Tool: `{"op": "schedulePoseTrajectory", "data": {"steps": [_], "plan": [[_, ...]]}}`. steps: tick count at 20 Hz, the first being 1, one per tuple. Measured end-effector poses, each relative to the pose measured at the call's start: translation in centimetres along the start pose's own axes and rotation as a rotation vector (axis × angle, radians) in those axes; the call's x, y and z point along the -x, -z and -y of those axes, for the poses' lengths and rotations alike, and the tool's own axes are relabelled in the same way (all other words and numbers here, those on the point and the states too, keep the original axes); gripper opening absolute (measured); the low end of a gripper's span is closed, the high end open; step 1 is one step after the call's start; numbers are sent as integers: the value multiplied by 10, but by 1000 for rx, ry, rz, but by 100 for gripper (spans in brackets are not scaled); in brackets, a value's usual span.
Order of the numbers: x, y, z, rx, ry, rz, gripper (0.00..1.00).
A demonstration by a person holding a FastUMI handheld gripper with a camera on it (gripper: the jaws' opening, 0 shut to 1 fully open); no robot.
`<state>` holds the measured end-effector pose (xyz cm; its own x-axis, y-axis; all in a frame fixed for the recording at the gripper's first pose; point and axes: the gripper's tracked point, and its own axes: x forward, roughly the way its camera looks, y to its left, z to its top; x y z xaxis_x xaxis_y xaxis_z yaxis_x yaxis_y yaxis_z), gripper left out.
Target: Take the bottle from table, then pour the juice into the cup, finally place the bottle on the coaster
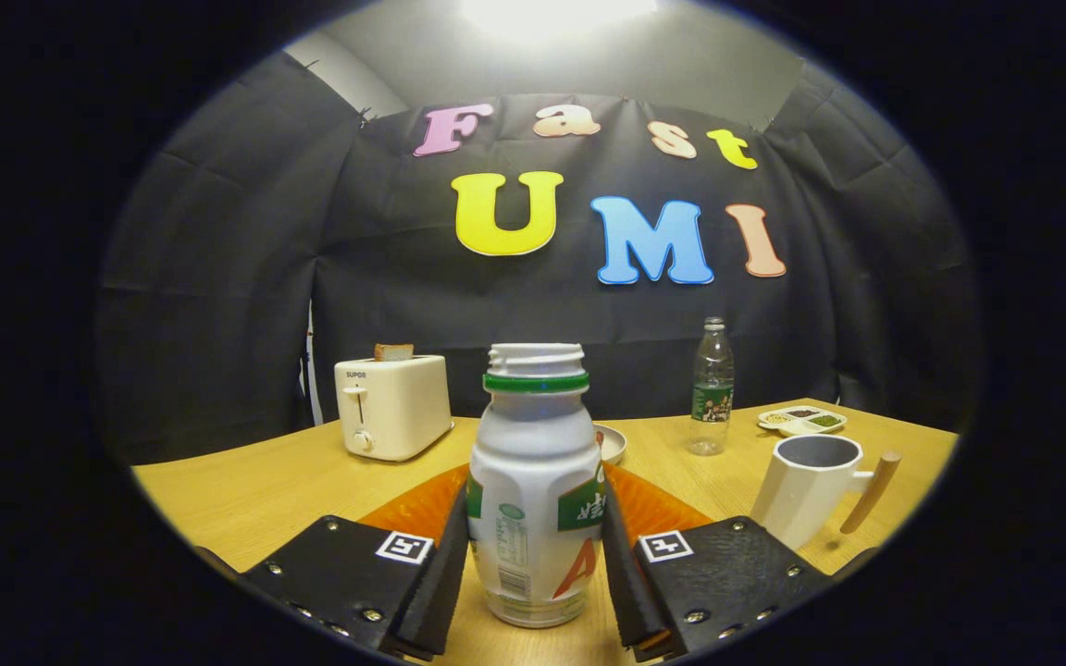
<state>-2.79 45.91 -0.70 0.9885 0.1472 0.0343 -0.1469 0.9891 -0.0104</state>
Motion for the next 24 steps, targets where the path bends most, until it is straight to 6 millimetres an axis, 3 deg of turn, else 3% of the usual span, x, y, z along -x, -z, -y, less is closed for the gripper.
{"op": "schedulePoseTrajectory", "data": {"steps": [10,20,24], "plan": [[9,-25,13,-41,28,17,66],[9,-59,41,-248,67,3,66],[5,-59,56,-352,85,-2,66]]}}
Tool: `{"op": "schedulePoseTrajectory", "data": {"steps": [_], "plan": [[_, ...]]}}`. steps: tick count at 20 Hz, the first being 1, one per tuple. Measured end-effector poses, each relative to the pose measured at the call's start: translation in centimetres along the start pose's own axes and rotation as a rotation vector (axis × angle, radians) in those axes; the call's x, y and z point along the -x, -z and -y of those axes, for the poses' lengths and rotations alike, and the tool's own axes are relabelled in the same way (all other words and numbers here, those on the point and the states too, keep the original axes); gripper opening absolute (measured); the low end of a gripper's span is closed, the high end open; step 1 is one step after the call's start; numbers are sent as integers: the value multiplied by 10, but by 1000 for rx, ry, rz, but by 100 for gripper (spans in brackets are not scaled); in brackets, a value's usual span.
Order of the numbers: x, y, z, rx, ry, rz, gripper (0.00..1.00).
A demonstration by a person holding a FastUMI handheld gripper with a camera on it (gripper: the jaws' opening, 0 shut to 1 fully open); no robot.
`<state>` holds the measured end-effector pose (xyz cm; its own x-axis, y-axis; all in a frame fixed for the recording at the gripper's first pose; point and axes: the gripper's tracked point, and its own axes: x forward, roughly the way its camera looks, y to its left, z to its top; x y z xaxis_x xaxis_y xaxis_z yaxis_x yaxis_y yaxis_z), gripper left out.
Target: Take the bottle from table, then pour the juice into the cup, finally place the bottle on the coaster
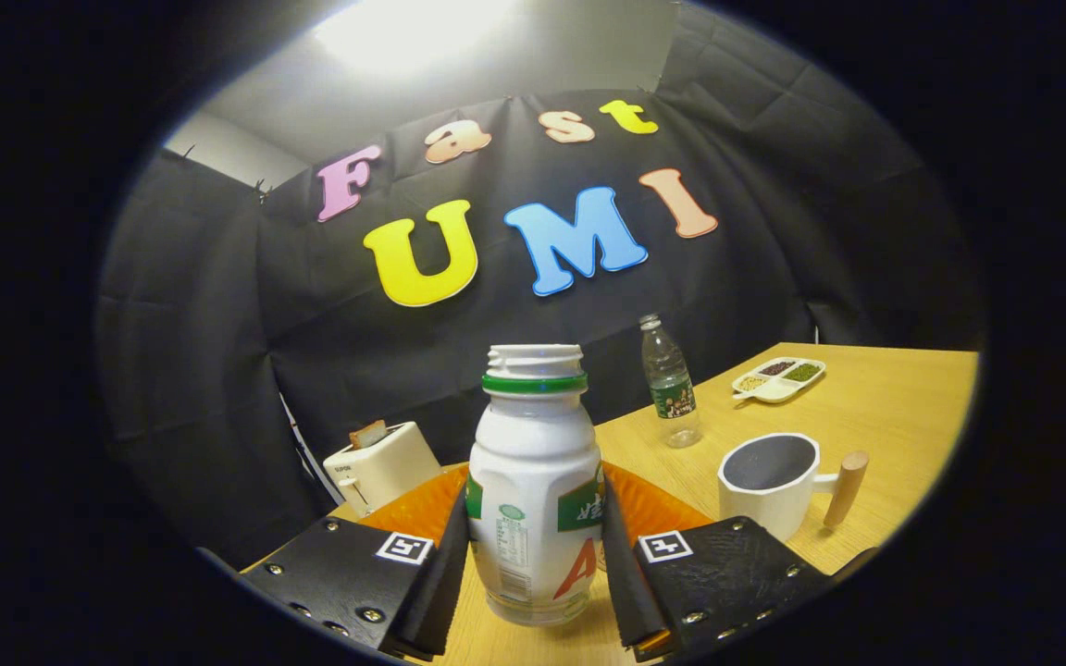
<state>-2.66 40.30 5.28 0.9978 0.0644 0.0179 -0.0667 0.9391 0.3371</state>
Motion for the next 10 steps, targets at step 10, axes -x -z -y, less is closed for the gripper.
{"op": "schedulePoseTrajectory", "data": {"steps": [10], "plan": [[-17,17,14,-301,-10,-59,66]]}}
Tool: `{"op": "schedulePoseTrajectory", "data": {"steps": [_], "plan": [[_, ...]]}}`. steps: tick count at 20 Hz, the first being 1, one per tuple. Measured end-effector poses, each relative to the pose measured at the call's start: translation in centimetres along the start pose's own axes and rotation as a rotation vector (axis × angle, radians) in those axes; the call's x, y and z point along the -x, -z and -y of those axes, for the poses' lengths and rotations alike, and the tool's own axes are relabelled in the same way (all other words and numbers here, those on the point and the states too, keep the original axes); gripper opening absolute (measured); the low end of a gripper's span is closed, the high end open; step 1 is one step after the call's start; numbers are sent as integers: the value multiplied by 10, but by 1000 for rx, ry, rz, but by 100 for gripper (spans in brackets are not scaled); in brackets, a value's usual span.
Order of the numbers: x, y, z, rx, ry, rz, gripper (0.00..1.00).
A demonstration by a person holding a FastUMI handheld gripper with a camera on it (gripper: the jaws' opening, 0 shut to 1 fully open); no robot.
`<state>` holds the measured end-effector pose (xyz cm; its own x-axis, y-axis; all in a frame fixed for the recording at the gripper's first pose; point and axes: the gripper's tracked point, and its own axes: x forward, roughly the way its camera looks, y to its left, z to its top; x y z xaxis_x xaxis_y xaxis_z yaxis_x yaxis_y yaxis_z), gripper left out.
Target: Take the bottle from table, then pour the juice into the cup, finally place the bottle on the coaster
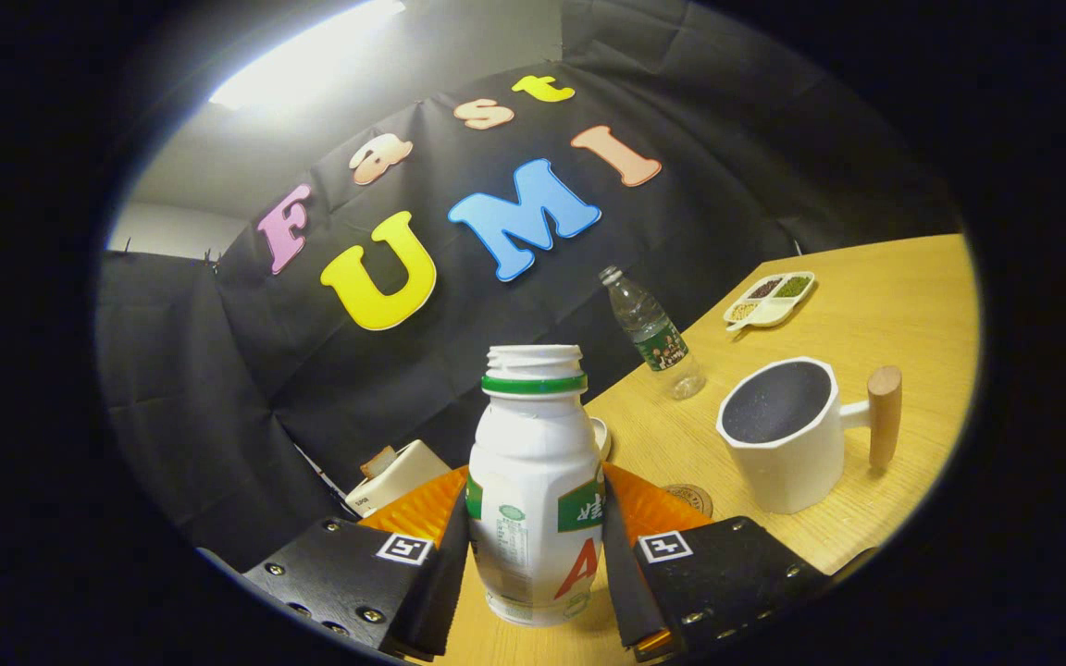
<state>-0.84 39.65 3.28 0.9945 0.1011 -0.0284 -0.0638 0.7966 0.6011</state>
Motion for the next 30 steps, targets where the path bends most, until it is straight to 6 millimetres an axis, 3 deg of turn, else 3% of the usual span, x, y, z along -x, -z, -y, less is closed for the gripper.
{"op": "schedulePoseTrajectory", "data": {"steps": [16,30], "plan": [[-6,1,11,-459,-81,10,66],[-8,-11,14,-681,-140,57,65]]}}
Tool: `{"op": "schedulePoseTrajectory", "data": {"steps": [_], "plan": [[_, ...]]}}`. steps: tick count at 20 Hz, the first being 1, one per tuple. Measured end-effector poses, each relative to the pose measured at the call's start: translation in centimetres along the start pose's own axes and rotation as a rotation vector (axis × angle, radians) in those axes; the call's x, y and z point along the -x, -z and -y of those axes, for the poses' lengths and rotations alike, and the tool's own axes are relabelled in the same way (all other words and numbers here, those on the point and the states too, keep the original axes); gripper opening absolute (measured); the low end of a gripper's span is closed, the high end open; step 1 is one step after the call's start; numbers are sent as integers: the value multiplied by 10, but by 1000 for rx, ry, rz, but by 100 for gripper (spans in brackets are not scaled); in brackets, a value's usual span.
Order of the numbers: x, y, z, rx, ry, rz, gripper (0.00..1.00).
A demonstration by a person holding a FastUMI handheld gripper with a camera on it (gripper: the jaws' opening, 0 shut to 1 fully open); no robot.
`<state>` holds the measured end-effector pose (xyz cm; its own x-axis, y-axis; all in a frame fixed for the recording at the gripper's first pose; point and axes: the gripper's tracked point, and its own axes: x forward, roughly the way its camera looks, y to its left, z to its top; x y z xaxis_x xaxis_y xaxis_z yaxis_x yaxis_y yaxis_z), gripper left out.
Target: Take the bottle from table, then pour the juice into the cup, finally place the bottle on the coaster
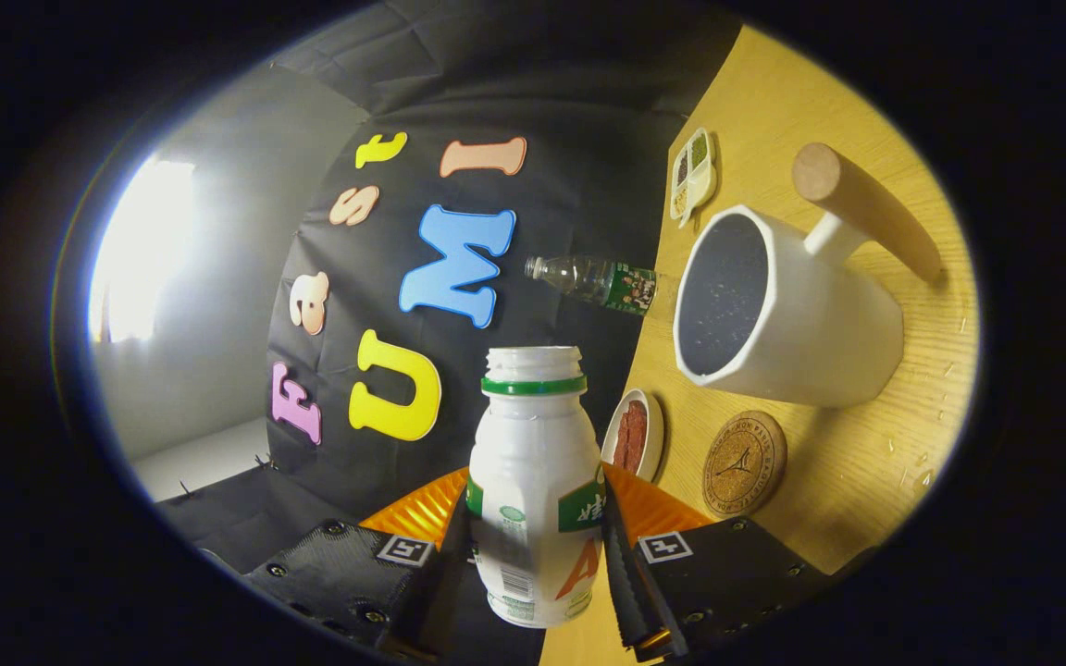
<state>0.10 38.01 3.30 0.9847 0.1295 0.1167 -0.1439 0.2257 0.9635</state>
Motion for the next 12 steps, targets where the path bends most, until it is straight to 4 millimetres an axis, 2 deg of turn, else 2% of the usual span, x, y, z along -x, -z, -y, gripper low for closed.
{"op": "schedulePoseTrajectory", "data": {"steps": [12], "plan": [[-2,-4,-3,-115,-27,17,65]]}}
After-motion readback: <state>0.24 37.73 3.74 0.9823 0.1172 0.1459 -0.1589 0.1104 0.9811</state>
